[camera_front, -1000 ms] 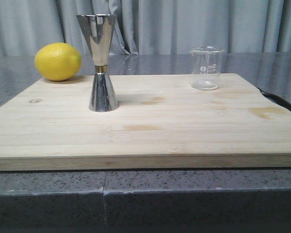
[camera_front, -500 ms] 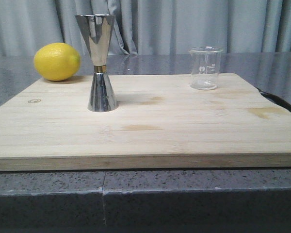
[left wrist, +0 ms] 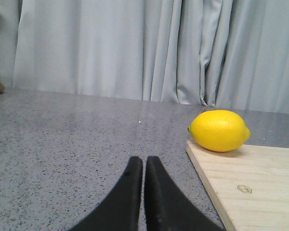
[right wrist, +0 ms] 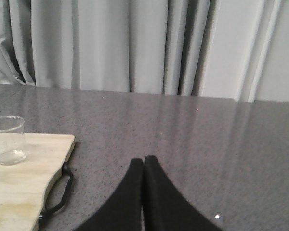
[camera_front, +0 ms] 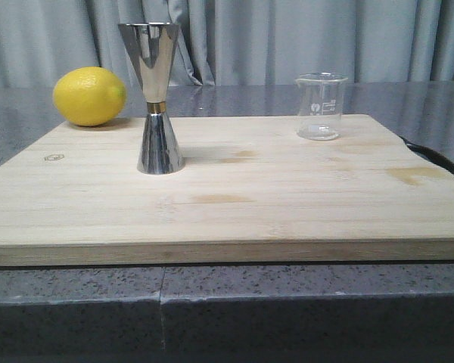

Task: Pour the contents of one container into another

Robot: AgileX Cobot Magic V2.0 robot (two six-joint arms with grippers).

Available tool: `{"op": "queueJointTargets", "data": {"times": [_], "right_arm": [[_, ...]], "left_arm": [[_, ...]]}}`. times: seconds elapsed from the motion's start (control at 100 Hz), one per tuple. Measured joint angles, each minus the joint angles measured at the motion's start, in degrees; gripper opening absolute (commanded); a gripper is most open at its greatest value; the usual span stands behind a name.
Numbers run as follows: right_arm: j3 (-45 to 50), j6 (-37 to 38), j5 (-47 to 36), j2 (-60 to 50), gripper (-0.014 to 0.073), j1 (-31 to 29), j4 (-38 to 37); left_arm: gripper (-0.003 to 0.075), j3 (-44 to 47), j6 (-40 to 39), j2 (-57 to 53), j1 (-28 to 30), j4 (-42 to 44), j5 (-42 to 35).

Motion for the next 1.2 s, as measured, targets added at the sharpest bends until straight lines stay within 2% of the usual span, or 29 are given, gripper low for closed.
{"op": "queueJointTargets", "data": {"times": [0.15, 0.34, 0.55, 0.9, 1.2], "right_arm": [[10.8, 2.3, -8.6, 0.0, -0.0073, 0.0, 0.0], [17.4, 4.7, -11.7, 0.0, -0.0073, 0.0, -0.2], [17.8, 6.1, -15.9, 0.0, -0.0073, 0.1, -0.4], [17.8, 6.2, -16.0, 0.0, -0.0073, 3.1, -0.5], [17.8, 6.3, -16.1, 0.0, -0.0073, 3.2, -0.5]], "left_arm": [[-0.0019, 0.0, 0.0, 0.0, 0.0, 0.0, 0.0], [-0.0019, 0.0, 0.0, 0.0, 0.0, 0.0, 0.0], [-0.0019, 0.0, 0.0, 0.0, 0.0, 0.0, 0.0], [-0.0019, 0.0, 0.0, 0.0, 0.0, 0.0, 0.0], [-0.0019, 0.0, 0.0, 0.0, -0.1, 0.0, -0.1]]}}
